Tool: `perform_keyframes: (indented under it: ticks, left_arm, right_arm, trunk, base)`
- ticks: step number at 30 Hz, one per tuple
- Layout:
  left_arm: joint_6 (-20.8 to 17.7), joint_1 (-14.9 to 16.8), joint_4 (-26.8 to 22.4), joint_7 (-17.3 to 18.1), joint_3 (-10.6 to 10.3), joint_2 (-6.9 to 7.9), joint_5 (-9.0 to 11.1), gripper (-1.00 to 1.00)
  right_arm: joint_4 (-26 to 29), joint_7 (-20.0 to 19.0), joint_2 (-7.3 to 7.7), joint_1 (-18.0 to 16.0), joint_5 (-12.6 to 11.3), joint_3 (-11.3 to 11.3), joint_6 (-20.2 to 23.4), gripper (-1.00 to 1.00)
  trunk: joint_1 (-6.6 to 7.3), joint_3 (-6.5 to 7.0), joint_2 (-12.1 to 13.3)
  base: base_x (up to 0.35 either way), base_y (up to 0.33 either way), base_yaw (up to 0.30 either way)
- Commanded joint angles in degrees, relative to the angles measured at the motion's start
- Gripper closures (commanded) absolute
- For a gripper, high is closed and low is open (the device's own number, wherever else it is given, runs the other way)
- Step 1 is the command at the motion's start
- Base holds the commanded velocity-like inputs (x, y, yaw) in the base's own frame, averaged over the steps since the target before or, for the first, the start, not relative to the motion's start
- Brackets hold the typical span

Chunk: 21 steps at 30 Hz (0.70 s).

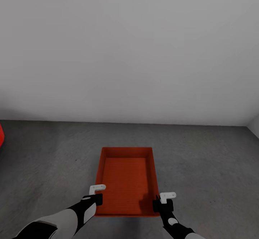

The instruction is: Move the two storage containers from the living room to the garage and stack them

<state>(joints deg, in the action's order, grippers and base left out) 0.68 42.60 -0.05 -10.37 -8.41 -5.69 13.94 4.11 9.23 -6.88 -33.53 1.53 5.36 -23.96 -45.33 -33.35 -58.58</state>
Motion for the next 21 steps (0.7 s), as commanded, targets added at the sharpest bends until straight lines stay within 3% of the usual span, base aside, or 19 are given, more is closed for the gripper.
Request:
perform_keyframes:
  ticks: [1,18,21]
  left_arm:
    - [0.0,0.0,0.0,-0.4,0.6,-0.02,0.3,1.00]
    - [0.0,0.0,0.0,-0.4,0.6,-0.06,0.3,1.00]
    - [0.0,0.0,0.0,-0.4,0.6,-0.08,0.3,1.00]
  right_arm:
    - [-0.1,0.6,0.01,0.0,-0.1,-0.1,-0.1,1.00]
    - [-0.1,0.6,0.02,0.0,-0.1,-0.1,-0.1,1.00]
    - [-0.1,0.6,0.02,0.0,-0.1,-0.1,-0.1,1.00]
  trunk:
    - [-0.23,-0.23,-0.5]
    - [-3.96,-3.28,-7.3]
    - [-3.96,-3.28,-7.3]
  base:
    - [0.000,0.000,0.000]
    - [0.000,0.000,0.000]
    - [0.000,0.000,0.000]
